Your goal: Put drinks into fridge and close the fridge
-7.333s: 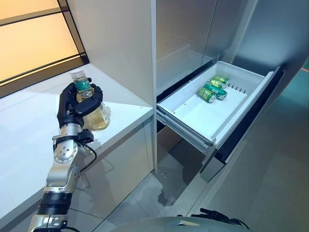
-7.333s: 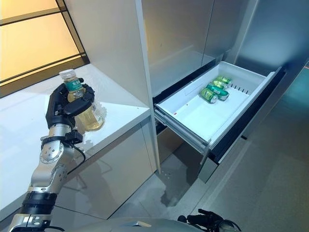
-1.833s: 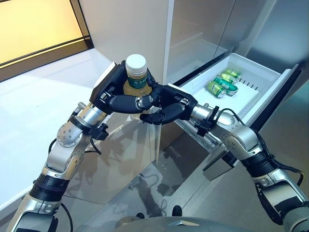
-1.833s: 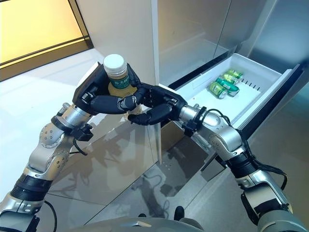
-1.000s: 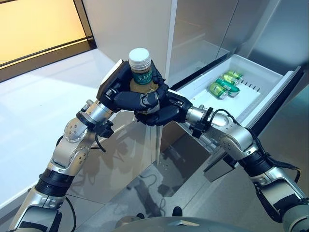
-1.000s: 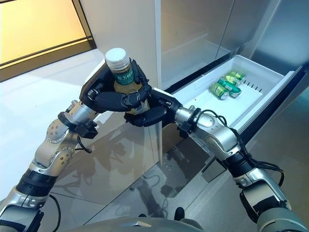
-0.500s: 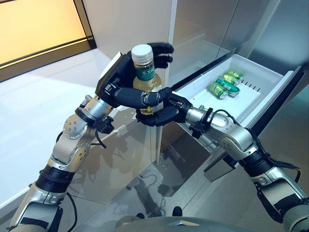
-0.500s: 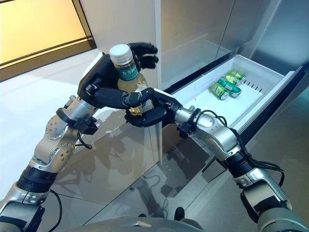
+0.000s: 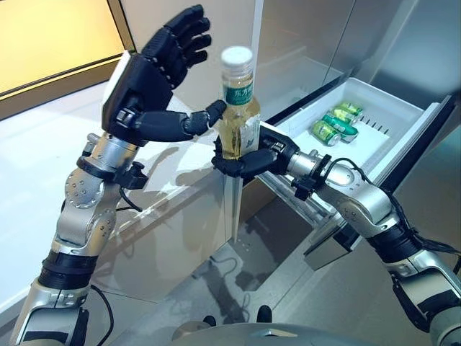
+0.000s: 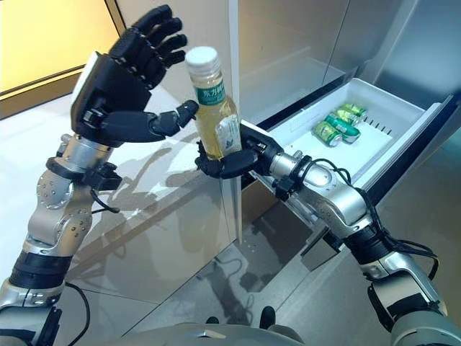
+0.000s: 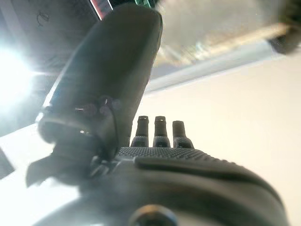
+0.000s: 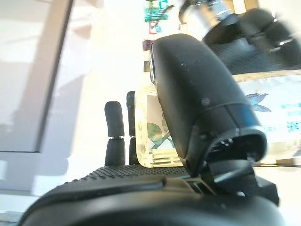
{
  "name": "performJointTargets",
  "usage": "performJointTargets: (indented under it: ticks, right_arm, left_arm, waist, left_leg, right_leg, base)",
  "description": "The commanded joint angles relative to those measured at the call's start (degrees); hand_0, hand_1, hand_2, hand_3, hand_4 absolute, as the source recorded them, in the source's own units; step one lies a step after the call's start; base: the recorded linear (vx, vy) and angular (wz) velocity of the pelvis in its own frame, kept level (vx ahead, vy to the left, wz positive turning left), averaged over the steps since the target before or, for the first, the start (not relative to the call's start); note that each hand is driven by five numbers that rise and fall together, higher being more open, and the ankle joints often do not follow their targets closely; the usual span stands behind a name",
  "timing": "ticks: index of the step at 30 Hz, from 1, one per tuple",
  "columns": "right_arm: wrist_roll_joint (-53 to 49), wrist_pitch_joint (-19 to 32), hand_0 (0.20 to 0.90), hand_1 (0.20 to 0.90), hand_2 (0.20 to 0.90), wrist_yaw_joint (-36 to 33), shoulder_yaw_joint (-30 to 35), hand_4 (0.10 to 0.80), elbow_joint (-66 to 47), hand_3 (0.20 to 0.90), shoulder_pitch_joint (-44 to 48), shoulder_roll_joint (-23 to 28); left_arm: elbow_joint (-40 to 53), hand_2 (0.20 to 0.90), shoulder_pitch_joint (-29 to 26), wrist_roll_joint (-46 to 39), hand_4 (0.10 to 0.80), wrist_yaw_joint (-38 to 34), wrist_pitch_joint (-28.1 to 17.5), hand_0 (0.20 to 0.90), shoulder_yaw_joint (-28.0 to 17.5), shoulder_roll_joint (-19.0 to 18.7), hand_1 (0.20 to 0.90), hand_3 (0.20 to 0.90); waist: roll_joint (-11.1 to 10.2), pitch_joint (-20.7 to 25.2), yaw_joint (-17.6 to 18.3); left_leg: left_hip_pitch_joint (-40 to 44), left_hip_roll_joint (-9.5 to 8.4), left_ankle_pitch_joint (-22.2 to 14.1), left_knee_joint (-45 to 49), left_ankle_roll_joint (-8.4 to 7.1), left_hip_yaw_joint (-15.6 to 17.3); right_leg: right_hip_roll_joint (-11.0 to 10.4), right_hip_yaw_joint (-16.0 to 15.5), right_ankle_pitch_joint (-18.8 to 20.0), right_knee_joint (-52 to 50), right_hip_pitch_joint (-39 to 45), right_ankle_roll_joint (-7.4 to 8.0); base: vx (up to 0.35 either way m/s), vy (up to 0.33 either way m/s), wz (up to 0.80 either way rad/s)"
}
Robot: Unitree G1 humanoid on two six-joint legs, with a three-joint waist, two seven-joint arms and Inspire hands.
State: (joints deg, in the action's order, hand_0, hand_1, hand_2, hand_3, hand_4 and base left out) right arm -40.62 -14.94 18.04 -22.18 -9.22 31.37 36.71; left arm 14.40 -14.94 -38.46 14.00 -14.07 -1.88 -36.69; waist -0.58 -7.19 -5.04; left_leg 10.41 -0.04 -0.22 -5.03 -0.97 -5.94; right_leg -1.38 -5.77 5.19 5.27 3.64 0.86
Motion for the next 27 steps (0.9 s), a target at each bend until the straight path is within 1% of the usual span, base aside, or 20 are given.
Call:
performJointTargets:
  ticks: [1, 2, 3, 7, 8, 9, 12, 14, 16, 19, 20, 22, 24, 25, 26, 27]
  right_arm:
    - [-6.8, 12.7, 0.3, 0.3, 0.3, -0.4, 10.5, 0.1, -9.8, 0.2, 5.4, -2.7]
    - [-6.9, 12.8, 0.3, 0.3, 0.3, -0.6, 10.7, 0.1, -10.0, 0.2, 5.2, -2.7]
    - [-7.4, 12.6, 0.3, 0.3, 0.3, -0.5, 12.1, 0.1, -11.1, 0.2, 3.9, -3.0]
    - [-8.6, 11.9, 0.3, 0.3, 0.3, -0.4, 14.7, 0.1, -14.5, 0.2, 0.7, -3.3]
    - [-9.3, 11.6, 0.3, 0.3, 0.3, -0.4, 15.3, 0.1, -15.0, 0.2, 0.2, -3.2]
    - [-10.2, 11.2, 0.3, 0.3, 0.3, -0.2, 15.9, 0.1, -15.6, 0.2, -0.5, -3.1]
    - [-13.9, 9.7, 0.3, 0.3, 0.3, 0.3, 18.2, 0.1, -17.4, 0.2, -2.4, -2.5]
    - [-15.1, 9.7, 0.3, 0.3, 0.3, 0.9, 19.8, 0.1, -18.8, 0.2, -4.0, -2.1]
    - [-15.2, 11.0, 0.3, 0.3, 0.3, 1.4, 21.4, 0.1, -19.8, 0.2, -5.7, -1.0]
    - [-15.4, 11.3, 0.3, 0.3, 0.3, 2.4, 24.5, 0.1, -20.6, 0.2, -8.3, -0.5]
    - [-15.8, 11.1, 0.3, 0.3, 0.3, 3.2, 26.3, 0.1, -21.4, 0.2, -10.2, -0.1]
    - [-16.0, 10.6, 0.3, 0.3, 0.3, 3.5, 27.8, 0.1, -22.0, 0.2, -11.8, 0.5]
    - [-16.5, 9.6, 0.3, 0.3, 0.3, 5.3, 30.3, 0.1, -22.3, 0.2, -14.4, 1.2]
    - [-16.5, 9.4, 0.3, 0.3, 0.3, 5.7, 30.8, 0.1, -22.3, 0.2, -15.1, 1.3]
    - [-16.4, 9.0, 0.3, 0.3, 0.3, 6.9, 32.0, 0.1, -22.4, 0.2, -16.9, 1.5]
    - [-16.4, 8.8, 0.3, 0.3, 0.3, 7.2, 32.2, 0.1, -22.5, 0.2, -17.3, 1.5]
  left_arm:
    - [0.9, 0.9, 0.5, -7.8, 0.8, 2.1, -5.6, 0.9, -2.0, -1.3, 0.9, 0.9]
    - [0.9, 0.9, 0.7, -9.4, 0.8, 3.1, -5.3, 0.9, -2.1, -1.0, 0.9, 0.9]
    - [1.6, 0.9, 2.0, -14.4, 0.8, 5.5, -4.1, 0.9, -2.6, 1.0, 0.9, 0.9]
    - [2.5, 0.9, 5.2, -26.1, 0.8, 10.8, -0.5, 0.9, -3.6, 5.8, 0.9, 0.9]
    - [2.5, 0.9, 5.8, -29.4, 0.8, 12.5, 1.3, 0.9, -3.8, 7.0, 0.9, 0.9]
    - [2.3, 0.9, 6.6, -31.5, 0.8, 14.2, 2.5, 0.9, -4.0, 8.2, 0.9, 0.9]
    - [2.1, 0.9, 8.8, -38.1, 0.8, 20.3, 8.1, 0.9, -4.2, 11.4, 0.9, 0.9]
    - [1.8, 0.9, 10.7, -41.0, 0.8, 23.9, 12.4, 0.9, -4.2, 13.7, 0.9, 0.9]
    - [1.4, 0.9, 12.2, -42.9, 0.8, 26.3, 14.5, 0.9, -3.9, 14.9, 0.9, 0.9]
    - [0.7, 0.9, 14.8, -45.5, 0.8, 30.1, 19.0, 0.9, -3.9, 17.2, 0.9, 0.9]
    - [-0.1, 0.9, 16.4, -47.1, 0.8, 32.2, 21.7, 0.9, -3.6, 18.4, 0.9, 0.9]
    - [-1.0, 0.9, 17.6, -49.0, 0.8, 34.6, 25.0, 0.9, -3.6, 19.2, 0.9, 0.9]
    - [-2.8, 0.9, 19.9, -49.6, 0.8, 39.7, 27.9, 0.9, -2.6, 20.6, 0.9, 0.9]
    - [-3.3, 0.9, 20.4, -49.9, 0.8, 40.8, 28.7, 0.9, -2.3, 20.8, 0.9, 0.9]
    - [-4.9, 0.9, 21.8, -49.5, 0.8, 44.4, 30.3, 0.9, -1.6, 21.3, 0.9, 0.9]
    - [-5.3, 0.9, 22.0, -49.4, 0.8, 45.0, 30.6, 0.9, -1.5, 21.3, 0.9, 0.9]
  waist:
    - [-1.6, 7.3, 0.4]
    - [-1.6, 7.3, 0.4]
    - [-1.6, 7.2, 0.7]
    - [-1.8, 7.2, 1.2]
    - [-1.8, 7.2, 1.3]
    - [-1.9, 7.2, 1.5]
    - [-2.1, 7.3, 1.8]
    - [-2.2, 7.3, 2.2]
    - [-2.2, 7.2, 2.5]
    - [-2.2, 7.2, 2.9]
    - [-2.3, 7.2, 3.2]
    - [-2.3, 7.1, 3.4]
    - [-2.2, 6.9, 3.9]
    - [-2.2, 6.9, 4.0]
    - [-2.2, 6.7, 4.3]
    - [-2.2, 6.7, 4.4]
  left_leg:
    - [-3.9, -3.21, -1.0, 0.0, 1.06, -0.4]
    - [-3.9, -3.2, -1.0, 0.0, 1.05, -0.4]
    - [-3.8, -3.17, -1.1, 0.0, 1.06, -0.4]
    - [-3.8, -3.11, -1.3, 0.0, 1.06, 0.0]
    - [-3.7, -3.12, -1.4, 0.0, 1.06, 0.0]
    - [-3.7, -3.1, -1.4, 0.0, 1.05, 0.1]
    - [-3.9, -3.1, -1.2, 0.0, 1.04, 0.3]
    - [-3.9, -3.04, -1.4, 0.0, 1.0, 0.6]
    - [-4.0, -2.97, -1.4, 0.0, 0.98, 1.0]
    - [-4.0, -2.83, -1.6, 0.0, 0.9, 1.5]
    - [-4.0, -2.84, -1.7, 0.0, 0.91, 1.7]
    - [-4.1, -2.83, -1.8, 0.0, 0.93, 1.9]
    - [-4.2, -2.78, -1.9, 0.0, 0.96, 2.3]
    - [-4.2, -2.76, -1.9, 0.0, 0.95, 2.4]
    - [-4.3, -2.71, -2.0, 0.0, 0.93, 2.7]
    - [-4.3, -2.7, -2.0, 0.0, 0.93, 2.8]
  right_leg:
    - [-1.3, -1.6, -4.9, -1.0, 3.8, 3.5]
    - [-1.3, -1.6, -4.9, -1.0, 3.8, 3.49]
    - [-1.2, -1.4, -4.9, -1.1, 3.7, 3.48]
    - [-1.1, -1.0, -4.8, -1.1, 3.5, 3.4]
    - [-1.1, -0.9, -4.8, -1.2, 3.5, 3.39]
    - [-1.1, -0.8, -4.8, -1.2, 3.4, 3.38]
    - [-1.1, -0.6, -4.6, -1.4, 3.0, 3.33]
    - [-1.0, -0.4, -4.6, -1.4, 2.8, 3.31]
    - [-1.0, -0.2, -4.5, -1.3, 2.7, 3.32]
    - [-0.9, 0.1, -4.4, -1.3, 2.6, 3.43]
    - [-0.9, 0.3, -4.4, -1.3, 2.5, 3.46]
    - [-0.8, 0.6, -4.3, -1.3, 2.4, 3.46]
    - [-0.8, 0.9, -4.3, -1.4, 2.0, 3.51]
    - [-0.7, 1.0, -4.2, -1.4, 1.9, 3.53]
    - [-0.7, 1.2, -4.1, -1.4, 1.8, 3.59]
    - [-0.7, 1.3, -4.1, -1.4, 1.7, 3.6]
  base:
    - [0.0, 0.0, 0.0]
    - [-0.009, 0.011, -0.03]
    - [0.0, 0.0, 0.0]
    - [0.0, 0.0, 0.0]
    - [-0.003, 0.009, -0.04]
    - [-0.017, 0.008, -0.04]
    - [-0.006, 0.002, -0.01]
    - [0.0, 0.0, 0.0]
    - [0.0, 0.0, 0.0]
    - [0.0, 0.0, 0.0]
    - [0.0, 0.0, 0.0]
    - [-0.006, 0.023, -0.08]
    - [-0.017, 0.026, -0.18]
    - [-0.028, 0.019, -0.11]
    - [0.0, 0.0, 0.0]
    - [0.0, 0.0, 0.0]
